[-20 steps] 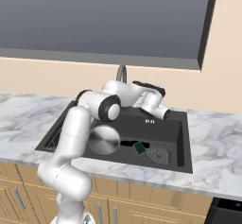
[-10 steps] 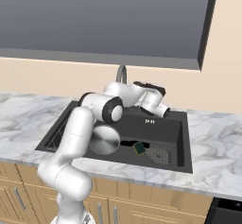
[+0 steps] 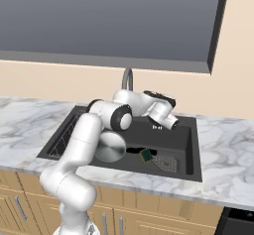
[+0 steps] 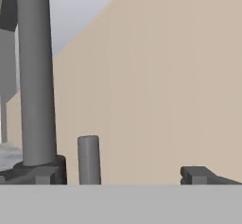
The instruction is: Pick the pan and sponge and place them into the sink. Then turn on the water.
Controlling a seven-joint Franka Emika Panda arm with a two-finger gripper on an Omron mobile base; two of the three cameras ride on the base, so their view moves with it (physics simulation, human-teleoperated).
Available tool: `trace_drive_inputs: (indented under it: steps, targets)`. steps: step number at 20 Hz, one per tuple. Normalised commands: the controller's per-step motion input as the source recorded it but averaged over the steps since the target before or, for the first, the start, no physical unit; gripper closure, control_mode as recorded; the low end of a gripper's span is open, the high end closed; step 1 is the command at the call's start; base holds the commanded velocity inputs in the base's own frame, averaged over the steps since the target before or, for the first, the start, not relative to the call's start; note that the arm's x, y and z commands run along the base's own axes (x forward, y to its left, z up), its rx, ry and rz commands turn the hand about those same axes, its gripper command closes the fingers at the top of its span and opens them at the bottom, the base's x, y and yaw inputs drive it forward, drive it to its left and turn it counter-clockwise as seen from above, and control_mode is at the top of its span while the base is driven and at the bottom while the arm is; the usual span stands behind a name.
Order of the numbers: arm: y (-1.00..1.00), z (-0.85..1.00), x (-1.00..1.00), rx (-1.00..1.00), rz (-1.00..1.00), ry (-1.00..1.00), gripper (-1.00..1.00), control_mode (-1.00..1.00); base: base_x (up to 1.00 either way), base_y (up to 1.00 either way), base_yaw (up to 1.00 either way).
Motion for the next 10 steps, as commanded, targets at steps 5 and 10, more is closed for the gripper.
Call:
trace_drive_inputs:
  steps: [5, 10]
  targets:
    - [0.0, -0.03, 0.0, 0.0, 0.0, -0.12, -1.0, -1.0, 0.0, 0.0, 0.0]
    - [0.0, 0.0, 0.0, 0.0, -0.05, -0.13, -1.0, -1.0, 0.0, 0.0, 0.0]
